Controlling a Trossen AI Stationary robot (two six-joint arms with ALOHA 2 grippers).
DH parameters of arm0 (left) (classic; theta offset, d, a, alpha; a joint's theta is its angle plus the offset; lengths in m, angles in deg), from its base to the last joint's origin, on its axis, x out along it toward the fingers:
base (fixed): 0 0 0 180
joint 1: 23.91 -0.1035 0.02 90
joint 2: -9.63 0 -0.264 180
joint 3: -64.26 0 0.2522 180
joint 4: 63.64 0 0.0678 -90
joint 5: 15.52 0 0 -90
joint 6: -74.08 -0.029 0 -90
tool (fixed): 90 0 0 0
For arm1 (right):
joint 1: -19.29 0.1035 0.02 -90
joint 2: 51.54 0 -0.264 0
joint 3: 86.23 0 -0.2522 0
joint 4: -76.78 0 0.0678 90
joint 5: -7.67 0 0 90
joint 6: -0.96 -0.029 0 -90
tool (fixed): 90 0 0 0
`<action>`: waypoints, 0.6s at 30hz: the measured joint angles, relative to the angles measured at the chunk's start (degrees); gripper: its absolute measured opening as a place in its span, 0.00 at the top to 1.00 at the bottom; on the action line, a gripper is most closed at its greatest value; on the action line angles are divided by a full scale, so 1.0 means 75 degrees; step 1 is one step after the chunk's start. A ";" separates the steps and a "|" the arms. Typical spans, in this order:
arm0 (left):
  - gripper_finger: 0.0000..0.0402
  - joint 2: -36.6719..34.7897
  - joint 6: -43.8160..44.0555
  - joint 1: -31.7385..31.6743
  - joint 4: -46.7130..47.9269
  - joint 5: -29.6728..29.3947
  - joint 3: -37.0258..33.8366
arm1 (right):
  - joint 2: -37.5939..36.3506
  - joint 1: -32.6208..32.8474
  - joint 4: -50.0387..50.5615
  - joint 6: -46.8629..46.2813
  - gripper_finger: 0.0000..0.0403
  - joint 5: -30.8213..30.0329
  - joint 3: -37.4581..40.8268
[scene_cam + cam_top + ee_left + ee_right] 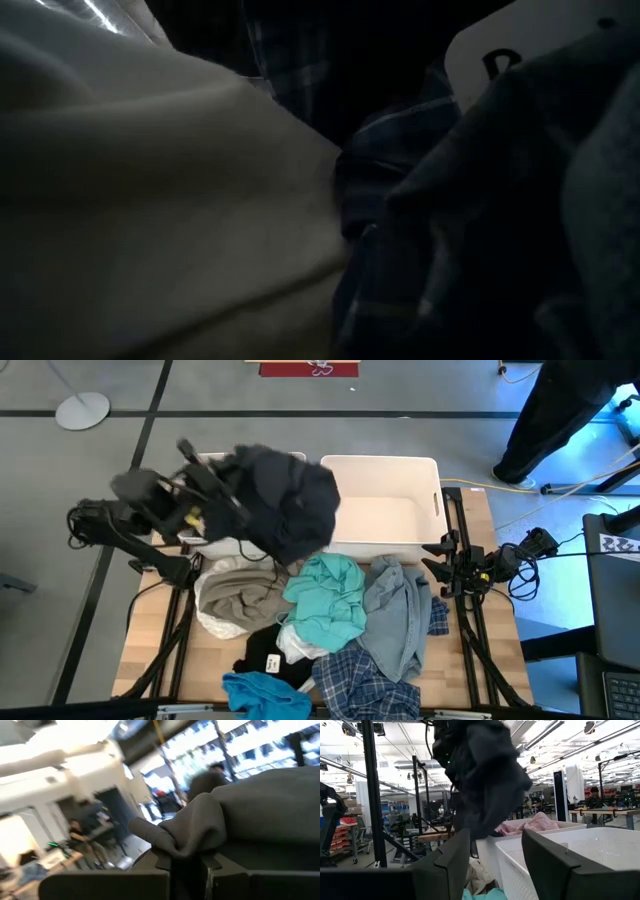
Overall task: Sort clothes
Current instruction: Put the gray shorts into the left white bin
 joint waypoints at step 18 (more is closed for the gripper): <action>0.94 -0.0324 0.0512 -0.2971 0.1263 -0.0932 -0.0858 | -0.0002 0.0000 0.0009 -0.0052 0.55 -0.0006 0.0000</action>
